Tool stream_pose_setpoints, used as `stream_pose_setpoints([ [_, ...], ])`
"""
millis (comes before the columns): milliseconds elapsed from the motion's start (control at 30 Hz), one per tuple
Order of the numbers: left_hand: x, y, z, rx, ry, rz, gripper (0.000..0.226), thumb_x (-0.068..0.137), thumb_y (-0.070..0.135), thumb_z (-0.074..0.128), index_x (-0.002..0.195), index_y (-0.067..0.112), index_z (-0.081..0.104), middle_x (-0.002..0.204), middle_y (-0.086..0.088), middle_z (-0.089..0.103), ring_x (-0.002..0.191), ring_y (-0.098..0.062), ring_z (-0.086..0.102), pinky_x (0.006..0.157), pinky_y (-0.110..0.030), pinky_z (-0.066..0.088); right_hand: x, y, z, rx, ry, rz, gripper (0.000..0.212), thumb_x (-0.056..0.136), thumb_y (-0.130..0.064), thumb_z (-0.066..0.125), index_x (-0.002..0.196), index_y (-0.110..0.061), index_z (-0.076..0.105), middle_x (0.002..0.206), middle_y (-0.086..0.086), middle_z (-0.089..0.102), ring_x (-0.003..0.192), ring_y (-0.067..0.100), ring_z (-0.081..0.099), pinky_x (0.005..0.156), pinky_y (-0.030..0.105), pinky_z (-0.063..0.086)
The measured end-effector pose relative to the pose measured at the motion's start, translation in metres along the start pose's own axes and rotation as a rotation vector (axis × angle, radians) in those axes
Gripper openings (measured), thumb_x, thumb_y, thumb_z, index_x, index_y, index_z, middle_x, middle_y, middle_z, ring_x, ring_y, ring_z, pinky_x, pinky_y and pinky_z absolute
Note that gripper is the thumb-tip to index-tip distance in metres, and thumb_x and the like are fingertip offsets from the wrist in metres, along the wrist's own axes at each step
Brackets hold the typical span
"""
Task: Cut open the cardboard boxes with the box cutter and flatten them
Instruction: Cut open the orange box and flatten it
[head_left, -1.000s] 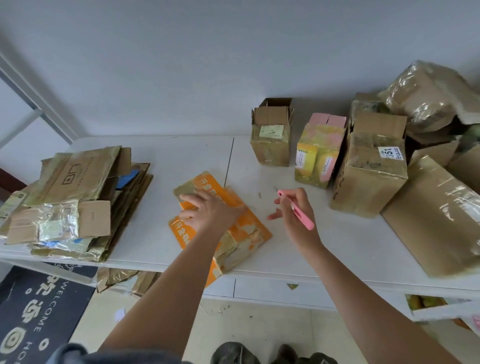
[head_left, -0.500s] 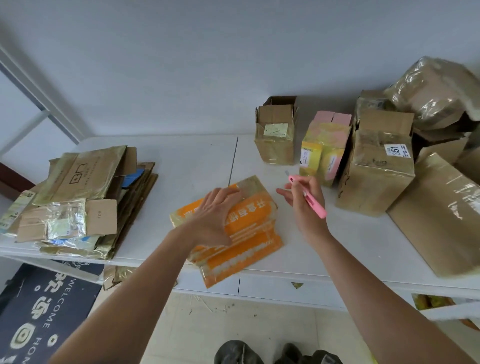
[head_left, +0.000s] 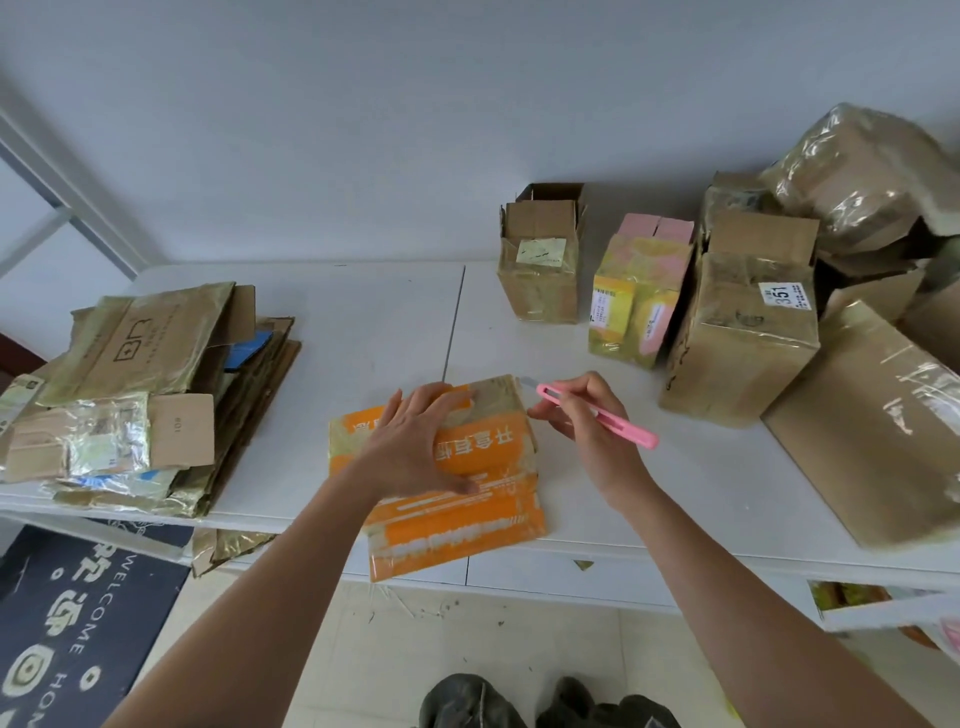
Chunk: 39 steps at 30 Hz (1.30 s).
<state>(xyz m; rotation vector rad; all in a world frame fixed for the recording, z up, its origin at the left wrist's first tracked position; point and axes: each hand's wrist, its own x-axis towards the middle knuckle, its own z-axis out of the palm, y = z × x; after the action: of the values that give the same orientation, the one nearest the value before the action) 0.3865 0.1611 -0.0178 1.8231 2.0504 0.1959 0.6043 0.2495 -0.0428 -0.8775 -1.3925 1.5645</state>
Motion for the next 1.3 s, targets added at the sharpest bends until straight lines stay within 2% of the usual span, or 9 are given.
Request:
stream_pose_setpoints([
  [100, 0.001, 0.000, 0.002, -0.020, 0.020, -0.032, 0.110, 0.061, 0.075, 0.073, 0.150, 0.040, 0.018, 0.152, 0.008, 0.023, 0.142, -0.017, 0.017, 0.123, -0.046, 0.004, 0.006, 0.004, 0.002, -0.057, -0.032, -0.002, 0.009, 0.101, -0.007, 0.050, 0.096, 0.000, 0.052, 0.090, 0.014, 0.071, 0.089, 0.020, 0.073, 0.082, 0.026, 0.055],
  [200, 0.002, -0.001, 0.003, -0.056, 0.012, -0.050, 0.109, 0.060, 0.078, 0.069, 0.149, 0.041, 0.019, 0.151, 0.010, 0.024, 0.140, -0.015, 0.018, 0.122, -0.048, 0.011, 0.008, 0.006, 0.002, -0.118, -0.039, -0.018, 0.012, 0.101, -0.011, 0.051, 0.097, 0.000, 0.052, 0.088, 0.007, 0.073, 0.090, 0.019, 0.072, 0.089, 0.035, 0.055],
  [367, 0.002, -0.001, 0.004, -0.057, 0.018, -0.051, 0.107, 0.063, 0.076, 0.070, 0.150, 0.041, 0.019, 0.153, 0.009, 0.023, 0.141, -0.013, 0.017, 0.122, -0.044, 0.003, 0.010, 0.005, 0.004, -0.231, -0.060, -0.061, 0.010, 0.102, -0.011, 0.049, 0.097, -0.003, 0.051, 0.089, 0.003, 0.072, 0.092, 0.020, 0.072, 0.090, 0.044, 0.055],
  [600, 0.001, 0.001, 0.002, -0.044, 0.013, -0.049, 0.105, 0.065, 0.075, 0.068, 0.150, 0.038, 0.019, 0.154, 0.008, 0.023, 0.144, -0.016, 0.017, 0.123, -0.042, -0.003, 0.013, -0.002, 0.003, -0.392, -0.088, -0.139, 0.013, 0.102, -0.013, 0.049, 0.096, -0.002, 0.052, 0.091, 0.002, 0.071, 0.087, 0.013, 0.071, 0.078, 0.037, 0.058],
  [833, 0.001, 0.002, 0.001, -0.055, 0.008, -0.055, 0.106, 0.064, 0.075, 0.068, 0.150, 0.038, 0.019, 0.154, 0.008, 0.023, 0.144, -0.016, 0.017, 0.122, -0.041, -0.003, 0.011, 0.002, 0.001, -0.369, -0.046, -0.143, 0.010, 0.101, -0.012, 0.049, 0.093, -0.005, 0.051, 0.087, -0.003, 0.073, 0.087, 0.013, 0.072, 0.077, 0.031, 0.057],
  [1067, 0.002, 0.001, 0.002, -0.062, 0.004, -0.063, 0.106, 0.063, 0.076, 0.067, 0.150, 0.039, 0.019, 0.153, 0.008, 0.023, 0.144, -0.017, 0.015, 0.120, -0.040, -0.004, 0.014, -0.007, 0.003, -0.420, -0.105, -0.153, 0.013, 0.101, -0.009, 0.051, 0.097, 0.003, 0.052, 0.088, 0.009, 0.071, 0.084, 0.012, 0.070, 0.074, 0.029, 0.055],
  [1233, 0.002, 0.003, 0.003, -0.038, 0.006, -0.072, 0.108, 0.063, 0.078, 0.066, 0.151, 0.039, 0.017, 0.154, 0.009, 0.023, 0.144, -0.015, 0.015, 0.120, -0.039, -0.004, 0.011, -0.016, -0.003, -0.406, -0.150, -0.115, 0.011, 0.100, -0.008, 0.052, 0.090, -0.002, 0.053, 0.084, 0.013, 0.070, 0.082, 0.008, 0.070, 0.070, 0.012, 0.048],
  [1300, 0.002, 0.003, 0.003, -0.027, 0.007, -0.069, 0.108, 0.063, 0.078, 0.065, 0.152, 0.038, 0.017, 0.154, 0.009, 0.023, 0.145, -0.015, 0.015, 0.120, -0.038, -0.004, 0.006, -0.016, -0.006, -0.391, -0.152, -0.102, 0.012, 0.100, -0.007, 0.052, 0.087, -0.004, 0.053, 0.081, 0.010, 0.070, 0.082, 0.010, 0.070, 0.072, 0.012, 0.046],
])
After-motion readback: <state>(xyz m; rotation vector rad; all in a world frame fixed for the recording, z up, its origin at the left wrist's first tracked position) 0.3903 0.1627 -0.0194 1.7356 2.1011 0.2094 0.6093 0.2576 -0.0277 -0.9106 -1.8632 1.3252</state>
